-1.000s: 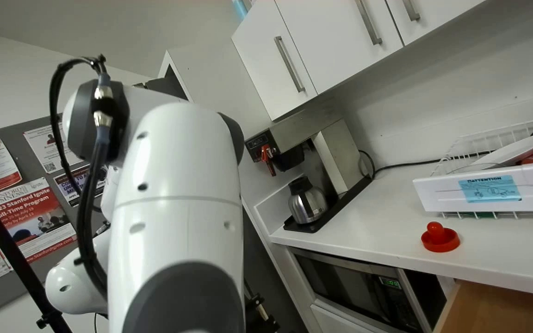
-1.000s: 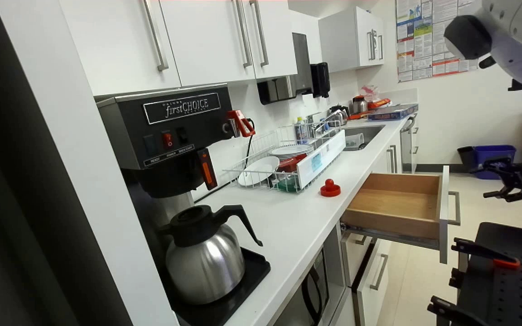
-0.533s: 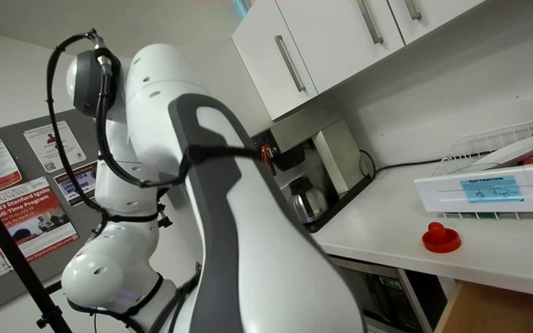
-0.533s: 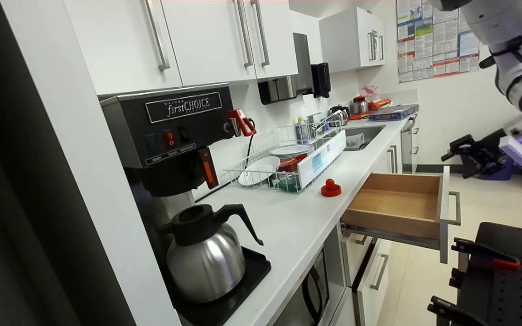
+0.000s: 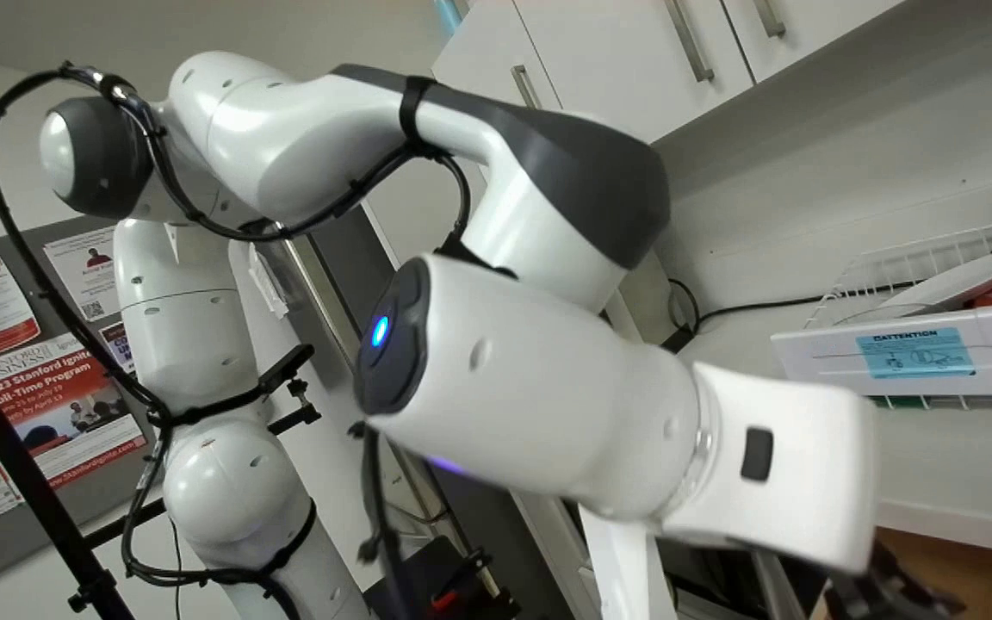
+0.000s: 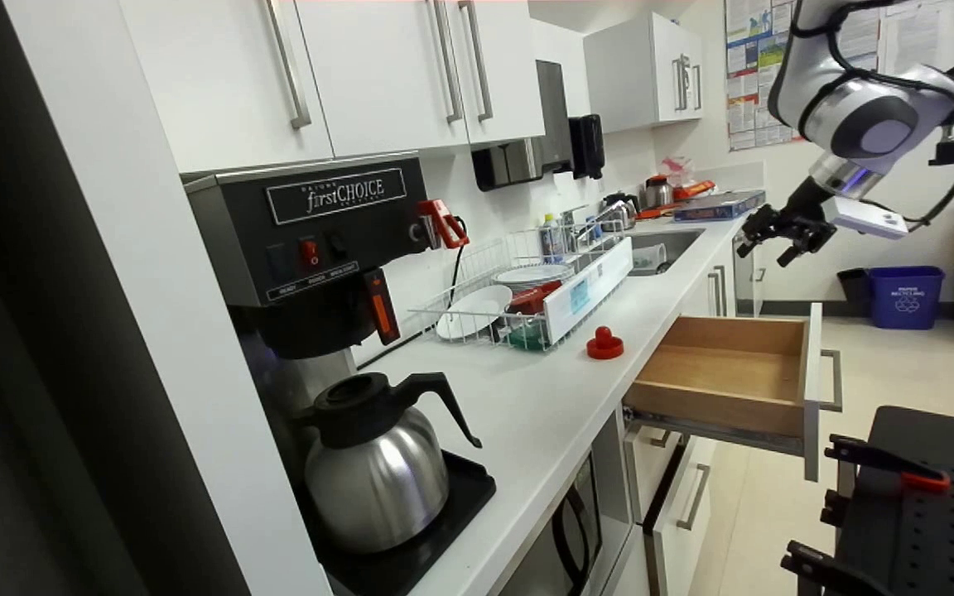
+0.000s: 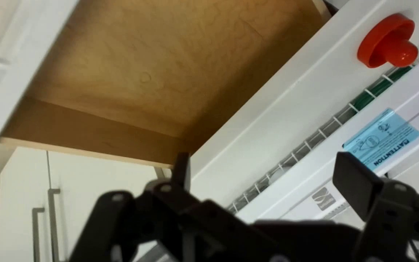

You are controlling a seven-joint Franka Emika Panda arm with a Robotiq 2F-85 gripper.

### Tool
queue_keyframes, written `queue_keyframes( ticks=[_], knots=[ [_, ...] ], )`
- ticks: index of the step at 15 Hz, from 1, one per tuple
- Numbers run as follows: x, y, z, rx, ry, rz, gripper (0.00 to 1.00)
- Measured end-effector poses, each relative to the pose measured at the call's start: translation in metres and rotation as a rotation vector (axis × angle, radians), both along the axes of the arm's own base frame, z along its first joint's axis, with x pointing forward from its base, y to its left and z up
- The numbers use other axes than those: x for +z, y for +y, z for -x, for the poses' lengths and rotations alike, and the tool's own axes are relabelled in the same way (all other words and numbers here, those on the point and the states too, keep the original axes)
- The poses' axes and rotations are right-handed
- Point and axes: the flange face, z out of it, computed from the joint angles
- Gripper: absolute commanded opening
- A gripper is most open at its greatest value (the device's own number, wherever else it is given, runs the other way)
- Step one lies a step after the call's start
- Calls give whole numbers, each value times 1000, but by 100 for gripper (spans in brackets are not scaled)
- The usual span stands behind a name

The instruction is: Open the first top drawer

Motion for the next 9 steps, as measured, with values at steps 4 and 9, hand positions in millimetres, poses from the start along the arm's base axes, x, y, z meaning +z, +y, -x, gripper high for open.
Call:
queue_keyframes(
  ticks=[4, 9],
  knots=[
    [31, 27, -58, 102, 71, 138, 100],
    [41, 30, -63, 119, 59, 154, 100]
  ],
)
